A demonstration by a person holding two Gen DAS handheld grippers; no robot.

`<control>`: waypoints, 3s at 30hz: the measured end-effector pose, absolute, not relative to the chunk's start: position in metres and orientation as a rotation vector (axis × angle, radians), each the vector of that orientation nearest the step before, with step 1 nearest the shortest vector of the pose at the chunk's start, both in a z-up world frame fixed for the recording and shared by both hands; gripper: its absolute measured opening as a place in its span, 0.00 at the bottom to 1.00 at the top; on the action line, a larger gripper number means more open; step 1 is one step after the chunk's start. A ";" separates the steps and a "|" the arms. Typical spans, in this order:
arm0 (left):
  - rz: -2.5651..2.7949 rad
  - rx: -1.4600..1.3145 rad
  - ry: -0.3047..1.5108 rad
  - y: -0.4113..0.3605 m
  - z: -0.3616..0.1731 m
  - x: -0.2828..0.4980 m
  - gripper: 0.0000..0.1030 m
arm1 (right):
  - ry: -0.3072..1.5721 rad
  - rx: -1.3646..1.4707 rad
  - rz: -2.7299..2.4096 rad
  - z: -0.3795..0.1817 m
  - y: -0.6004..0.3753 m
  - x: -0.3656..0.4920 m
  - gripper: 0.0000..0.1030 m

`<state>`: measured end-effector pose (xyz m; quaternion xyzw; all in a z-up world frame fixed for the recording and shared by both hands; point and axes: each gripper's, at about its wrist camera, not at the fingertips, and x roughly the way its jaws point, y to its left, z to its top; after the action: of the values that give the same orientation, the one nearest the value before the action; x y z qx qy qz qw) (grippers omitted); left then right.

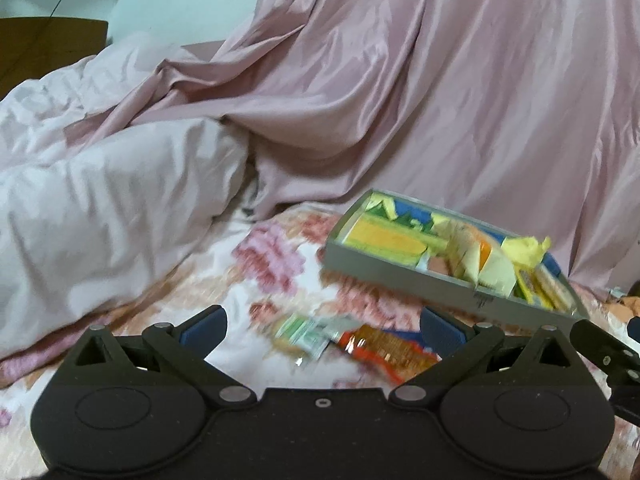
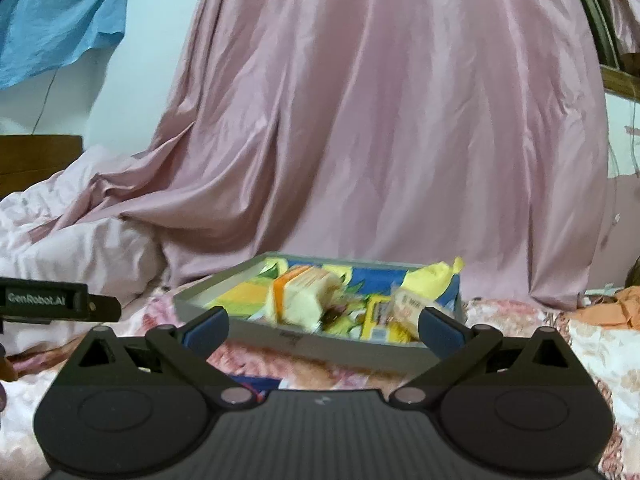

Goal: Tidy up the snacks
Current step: 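Withdraw both tools from the tray back over the remaining snacks, then lower the left tool onto the green-labelled biscuit while the right tool grasps the orange jerky pack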

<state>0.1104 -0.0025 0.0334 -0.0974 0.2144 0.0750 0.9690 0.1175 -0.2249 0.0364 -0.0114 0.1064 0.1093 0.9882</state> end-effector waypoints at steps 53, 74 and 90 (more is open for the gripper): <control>0.127 -0.091 0.526 0.035 -0.025 0.146 0.99 | 0.635 -0.162 0.346 -0.019 -0.172 0.142 1.00; 0.077 -0.097 0.481 0.063 -0.041 0.178 0.99 | 0.370 -0.559 0.484 -0.055 -0.117 0.196 0.99; 0.026 -0.020 0.506 0.045 -0.050 0.176 0.99 | 0.438 -0.586 0.530 -0.071 -0.100 0.225 0.71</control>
<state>0.1762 0.0450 -0.0498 -0.0100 0.2502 0.0128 0.9681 0.2255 -0.0997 -0.0707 -0.2830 0.2117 0.2561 0.8997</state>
